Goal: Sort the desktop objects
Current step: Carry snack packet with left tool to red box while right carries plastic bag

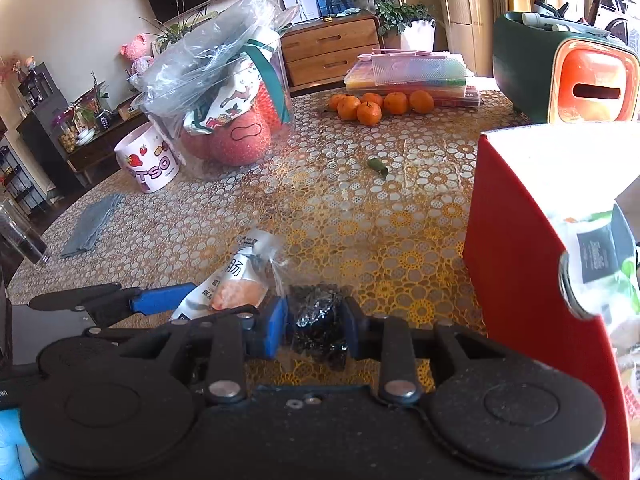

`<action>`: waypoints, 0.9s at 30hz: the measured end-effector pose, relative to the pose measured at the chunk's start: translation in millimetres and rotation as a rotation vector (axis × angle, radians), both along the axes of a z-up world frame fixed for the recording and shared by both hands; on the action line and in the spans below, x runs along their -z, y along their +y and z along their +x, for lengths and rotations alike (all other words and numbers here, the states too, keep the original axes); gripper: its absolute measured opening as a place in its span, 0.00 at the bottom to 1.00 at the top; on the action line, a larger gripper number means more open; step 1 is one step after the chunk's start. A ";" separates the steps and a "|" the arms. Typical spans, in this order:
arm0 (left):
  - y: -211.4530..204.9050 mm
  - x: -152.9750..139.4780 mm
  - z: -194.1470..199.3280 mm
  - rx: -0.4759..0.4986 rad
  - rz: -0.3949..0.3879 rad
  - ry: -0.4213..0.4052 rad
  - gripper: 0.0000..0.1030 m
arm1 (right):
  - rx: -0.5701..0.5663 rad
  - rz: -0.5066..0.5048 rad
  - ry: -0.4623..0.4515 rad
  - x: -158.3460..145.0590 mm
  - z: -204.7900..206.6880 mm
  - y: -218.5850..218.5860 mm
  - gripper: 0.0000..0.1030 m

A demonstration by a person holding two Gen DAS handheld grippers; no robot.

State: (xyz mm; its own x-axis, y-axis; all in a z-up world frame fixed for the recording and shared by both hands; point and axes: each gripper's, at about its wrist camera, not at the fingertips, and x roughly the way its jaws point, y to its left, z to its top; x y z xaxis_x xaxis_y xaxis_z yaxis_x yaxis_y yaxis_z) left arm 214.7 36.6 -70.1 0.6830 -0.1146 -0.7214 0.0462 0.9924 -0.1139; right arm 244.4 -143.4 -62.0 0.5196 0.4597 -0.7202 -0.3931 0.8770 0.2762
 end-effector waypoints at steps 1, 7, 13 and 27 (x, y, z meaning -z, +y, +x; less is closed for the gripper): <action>-0.7 -4.0 -4.8 0.003 -0.005 0.000 0.59 | 0.001 0.002 0.000 -1.6 -4.5 -2.2 0.30; -8.2 -30.8 -31.2 0.018 -0.016 -0.020 0.59 | 0.005 0.019 -0.019 -17.5 -30.5 -18.4 0.30; -23.1 -54.7 -56.2 0.040 -0.013 -0.040 0.59 | 0.020 0.059 -0.039 -36.4 -57.2 -42.0 0.30; -94.9 -102.6 -88.2 0.155 -0.011 -0.119 0.59 | 0.087 0.092 -0.141 -78.3 -103.9 -113.0 0.30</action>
State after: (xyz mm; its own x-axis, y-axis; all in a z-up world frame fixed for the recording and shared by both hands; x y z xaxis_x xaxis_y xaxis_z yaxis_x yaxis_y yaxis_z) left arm 126.5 -58.3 32.6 0.7366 -0.2330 -0.6350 0.2124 0.9710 -0.1098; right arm 140.6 -256.4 16.3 0.6534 0.4689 -0.5943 -0.3570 0.8831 0.3043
